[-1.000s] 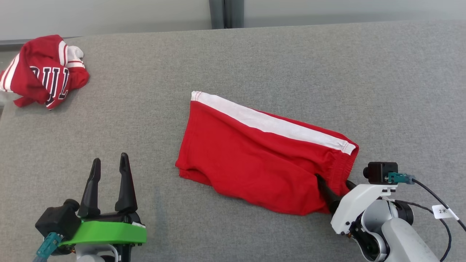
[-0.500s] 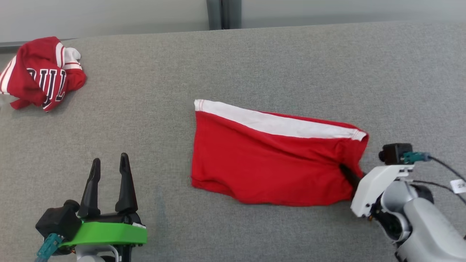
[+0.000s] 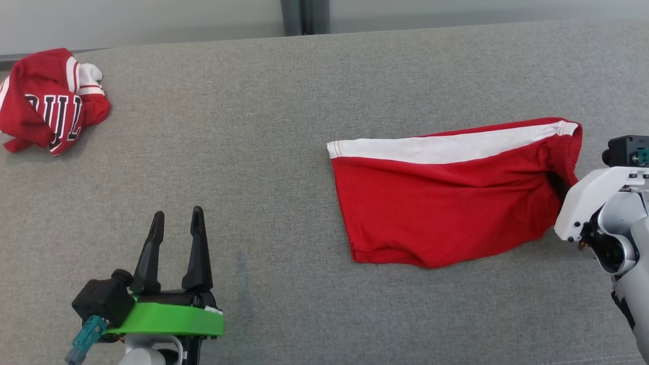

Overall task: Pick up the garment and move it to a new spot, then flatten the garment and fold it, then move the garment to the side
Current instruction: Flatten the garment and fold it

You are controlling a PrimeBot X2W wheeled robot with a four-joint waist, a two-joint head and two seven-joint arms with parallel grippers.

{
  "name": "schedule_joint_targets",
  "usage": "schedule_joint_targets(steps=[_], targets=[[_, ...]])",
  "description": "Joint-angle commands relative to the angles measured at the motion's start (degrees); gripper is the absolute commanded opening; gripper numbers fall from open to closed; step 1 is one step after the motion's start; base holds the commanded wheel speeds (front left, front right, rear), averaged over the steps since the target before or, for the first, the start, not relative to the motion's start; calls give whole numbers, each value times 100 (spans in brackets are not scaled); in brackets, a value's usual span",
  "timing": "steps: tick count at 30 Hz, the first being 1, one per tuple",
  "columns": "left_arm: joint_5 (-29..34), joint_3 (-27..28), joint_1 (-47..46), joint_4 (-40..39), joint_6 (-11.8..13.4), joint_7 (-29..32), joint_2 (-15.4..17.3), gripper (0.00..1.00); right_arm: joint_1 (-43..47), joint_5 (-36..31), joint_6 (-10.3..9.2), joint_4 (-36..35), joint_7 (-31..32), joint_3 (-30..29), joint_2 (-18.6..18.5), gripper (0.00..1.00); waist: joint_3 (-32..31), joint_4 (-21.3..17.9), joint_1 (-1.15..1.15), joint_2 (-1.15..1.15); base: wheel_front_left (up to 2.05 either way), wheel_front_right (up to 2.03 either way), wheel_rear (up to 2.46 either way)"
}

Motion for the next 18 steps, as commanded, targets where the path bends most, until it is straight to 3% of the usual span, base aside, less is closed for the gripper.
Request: schedule_joint_targets(steps=[1, 7, 18], targets=[[-36, -21, -94, 16, 1, -1, 10, 100, -92, -3, -8, 79, -32, 52, 3, 0, -5, 8, 0, 0, 0, 0, 0], [-29, -89, -109, 47, 6, -1, 9, 100, -172, 266, -7, -13, -29, 476, 55, 0, -50, 14, 0, 0, 0, 0, 0], [-68, -248, 38, 9, 35, -2, 10, 100, 316, 1204, -3, -1661, 1, 1481, -88, 0, -291, -97, 0, 0, 0, 0, 0]])
